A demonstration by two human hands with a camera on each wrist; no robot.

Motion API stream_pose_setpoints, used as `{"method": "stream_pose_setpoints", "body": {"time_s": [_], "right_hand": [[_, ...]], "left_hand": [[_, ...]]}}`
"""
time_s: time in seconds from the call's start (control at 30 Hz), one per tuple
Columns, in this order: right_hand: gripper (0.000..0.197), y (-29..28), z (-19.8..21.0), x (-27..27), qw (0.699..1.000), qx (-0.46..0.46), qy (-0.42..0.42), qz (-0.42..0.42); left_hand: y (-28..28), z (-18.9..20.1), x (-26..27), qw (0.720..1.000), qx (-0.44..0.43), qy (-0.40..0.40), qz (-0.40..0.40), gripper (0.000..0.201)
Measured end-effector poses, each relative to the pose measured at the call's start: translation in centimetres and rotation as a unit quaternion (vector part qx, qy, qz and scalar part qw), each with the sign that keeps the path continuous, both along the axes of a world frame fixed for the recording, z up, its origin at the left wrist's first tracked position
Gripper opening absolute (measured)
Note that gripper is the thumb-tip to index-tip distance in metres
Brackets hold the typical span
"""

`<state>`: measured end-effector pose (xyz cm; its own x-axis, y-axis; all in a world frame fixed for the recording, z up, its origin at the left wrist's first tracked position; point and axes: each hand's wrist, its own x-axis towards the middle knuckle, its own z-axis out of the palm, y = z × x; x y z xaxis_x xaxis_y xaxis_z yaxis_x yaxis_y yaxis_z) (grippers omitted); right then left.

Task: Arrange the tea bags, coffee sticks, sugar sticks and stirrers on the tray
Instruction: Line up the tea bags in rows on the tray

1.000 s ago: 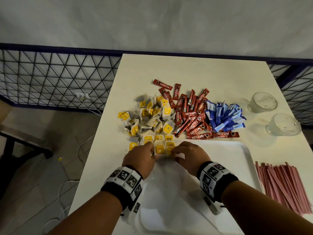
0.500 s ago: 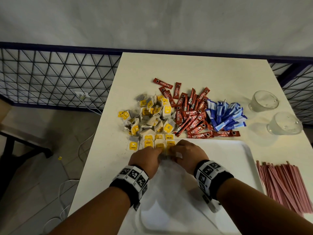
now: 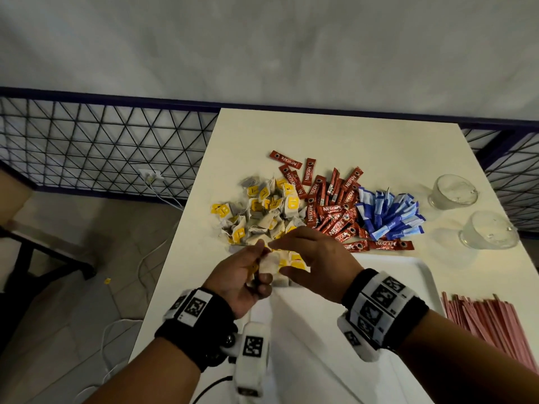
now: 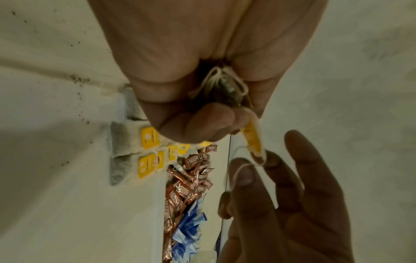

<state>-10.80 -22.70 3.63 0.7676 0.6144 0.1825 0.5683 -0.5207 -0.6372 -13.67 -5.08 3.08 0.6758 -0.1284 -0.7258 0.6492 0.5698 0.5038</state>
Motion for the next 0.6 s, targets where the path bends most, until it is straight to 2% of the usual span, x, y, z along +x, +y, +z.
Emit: {"method": "stream_pose_setpoints", "body": {"time_s": [0.13,0.27,0.33,0.4,0.47,0.53,0.6], "right_hand": [[0.019,0.4,1.0,0.4,0.999,0.003,-0.039,0.032],[0.015,0.8,2.3,0.6,0.999,-0.002,-0.007,0.044],[0.013,0.9,3.1,0.8,0.998,-0.03,0.029,0.038],[0.014,1.0,3.5,1.1,0.997,-0.053,0.037,0.042],[0.017,1.3,3.7,1.5,0.995,-0.07,0.039,0.052],[0.018,1.8,3.8,1.6,0.995,-0.075,0.045,0.054],[0.018,2.4,3.8,1.7,0.996,-0.067,0.036,0.049]], "left_hand": [[-0.4,0.2,-0.1,1.0,-0.01,0.014,-0.024,0.014],[-0.3,0.1,-0.6,0.998,0.009,0.04,-0.05,0.016],[0.3,-0.3,-0.8,0.997,0.066,0.032,-0.018,0.014],[1.6,-0.4,-0.9,0.983,0.174,-0.05,-0.004,0.014],[2.9,0.5,-0.7,0.94,0.282,-0.176,-0.075,0.007],[3.7,1.8,-0.5,0.862,0.378,-0.276,-0.191,0.015],[3.9,2.4,-0.2,0.781,0.466,-0.33,-0.255,0.018]]}}
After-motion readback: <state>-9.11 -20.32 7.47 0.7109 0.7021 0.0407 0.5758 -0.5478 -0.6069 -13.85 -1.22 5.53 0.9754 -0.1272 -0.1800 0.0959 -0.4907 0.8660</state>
